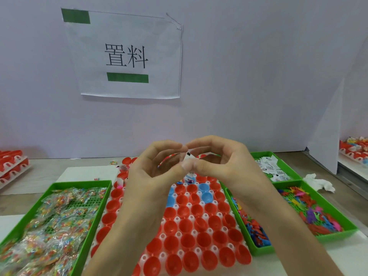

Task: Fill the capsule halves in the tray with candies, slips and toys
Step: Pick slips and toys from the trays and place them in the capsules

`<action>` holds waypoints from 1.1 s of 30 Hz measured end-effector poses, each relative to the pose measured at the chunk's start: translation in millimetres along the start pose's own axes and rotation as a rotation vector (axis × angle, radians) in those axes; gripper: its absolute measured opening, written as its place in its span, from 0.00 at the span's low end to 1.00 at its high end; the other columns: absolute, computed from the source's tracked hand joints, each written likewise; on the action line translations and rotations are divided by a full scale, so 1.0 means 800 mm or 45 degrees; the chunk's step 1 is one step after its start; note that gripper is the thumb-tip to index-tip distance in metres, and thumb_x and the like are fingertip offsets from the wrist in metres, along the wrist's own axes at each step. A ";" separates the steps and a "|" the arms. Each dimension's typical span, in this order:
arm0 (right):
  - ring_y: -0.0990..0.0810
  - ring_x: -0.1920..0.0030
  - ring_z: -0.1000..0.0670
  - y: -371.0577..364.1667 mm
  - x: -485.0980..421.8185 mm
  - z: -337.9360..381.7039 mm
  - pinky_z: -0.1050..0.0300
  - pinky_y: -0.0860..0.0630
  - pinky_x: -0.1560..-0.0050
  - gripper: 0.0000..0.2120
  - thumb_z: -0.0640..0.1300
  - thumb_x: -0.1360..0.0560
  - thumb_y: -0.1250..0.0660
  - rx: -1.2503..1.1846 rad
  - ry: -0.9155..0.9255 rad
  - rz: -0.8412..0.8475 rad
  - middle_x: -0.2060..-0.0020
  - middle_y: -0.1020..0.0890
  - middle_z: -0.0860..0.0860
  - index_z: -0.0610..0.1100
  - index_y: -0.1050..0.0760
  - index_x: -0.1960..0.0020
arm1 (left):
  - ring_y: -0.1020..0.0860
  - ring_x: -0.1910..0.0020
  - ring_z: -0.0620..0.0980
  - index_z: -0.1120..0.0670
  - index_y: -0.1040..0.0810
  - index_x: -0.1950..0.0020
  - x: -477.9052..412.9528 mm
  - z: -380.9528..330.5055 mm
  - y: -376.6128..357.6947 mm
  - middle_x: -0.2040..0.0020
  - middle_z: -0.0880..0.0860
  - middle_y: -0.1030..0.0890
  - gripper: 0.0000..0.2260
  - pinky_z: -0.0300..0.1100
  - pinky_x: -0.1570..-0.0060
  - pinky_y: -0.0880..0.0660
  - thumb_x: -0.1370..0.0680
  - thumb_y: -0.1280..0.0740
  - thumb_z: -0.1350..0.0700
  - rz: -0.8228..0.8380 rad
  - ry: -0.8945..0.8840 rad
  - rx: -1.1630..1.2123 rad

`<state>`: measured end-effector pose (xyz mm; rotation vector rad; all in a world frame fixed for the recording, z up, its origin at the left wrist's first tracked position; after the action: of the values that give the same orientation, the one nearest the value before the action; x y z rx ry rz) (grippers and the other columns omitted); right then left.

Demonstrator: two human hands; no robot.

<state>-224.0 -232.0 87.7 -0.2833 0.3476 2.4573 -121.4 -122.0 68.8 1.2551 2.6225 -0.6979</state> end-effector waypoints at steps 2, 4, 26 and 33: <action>0.14 0.54 0.52 0.001 0.001 0.001 0.62 0.20 0.53 0.10 0.44 0.30 0.23 0.006 -0.002 0.037 0.56 0.13 0.51 0.50 0.15 0.49 | 0.15 0.49 0.50 0.46 0.15 0.55 0.000 -0.002 0.001 0.52 0.51 0.14 0.16 0.37 0.53 0.20 0.40 0.17 0.54 0.013 -0.040 -0.130; 0.14 0.54 0.52 0.005 0.001 0.002 0.63 0.20 0.53 0.09 0.43 0.30 0.23 0.028 0.002 0.039 0.57 0.13 0.51 0.49 0.15 0.50 | 0.15 0.48 0.50 0.48 0.16 0.52 0.000 -0.002 0.002 0.50 0.50 0.13 0.14 0.37 0.53 0.19 0.36 0.20 0.55 0.006 -0.058 -0.213; 0.15 0.60 0.59 0.139 0.007 -0.136 0.54 0.21 0.45 0.03 0.44 0.25 0.25 1.102 -0.753 0.373 0.61 0.13 0.57 0.51 0.15 0.52 | 0.13 0.54 0.56 0.57 0.14 0.50 0.005 0.020 -0.004 0.54 0.59 0.13 0.12 0.39 0.57 0.18 0.29 0.30 0.53 0.053 0.191 -0.096; 0.14 0.58 0.55 0.153 0.012 -0.170 0.57 0.22 0.52 0.06 0.40 0.29 0.22 1.096 -0.904 0.415 0.63 0.13 0.55 0.49 0.16 0.54 | 0.13 0.56 0.57 0.60 0.16 0.48 0.003 0.022 -0.002 0.54 0.59 0.13 0.13 0.39 0.59 0.18 0.28 0.31 0.55 0.055 0.207 -0.105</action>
<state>-291.5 -363.0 -21.4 1.0345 1.1139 2.2570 -125.0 -129.3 53.1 1.3951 2.7107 -0.4947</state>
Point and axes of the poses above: each hand's wrist, its own x-axis away from the middle knuckle, its own y-axis out of the back of the hand, z = x × y, the point moved 7 cm from there along -x, towards the middle knuckle
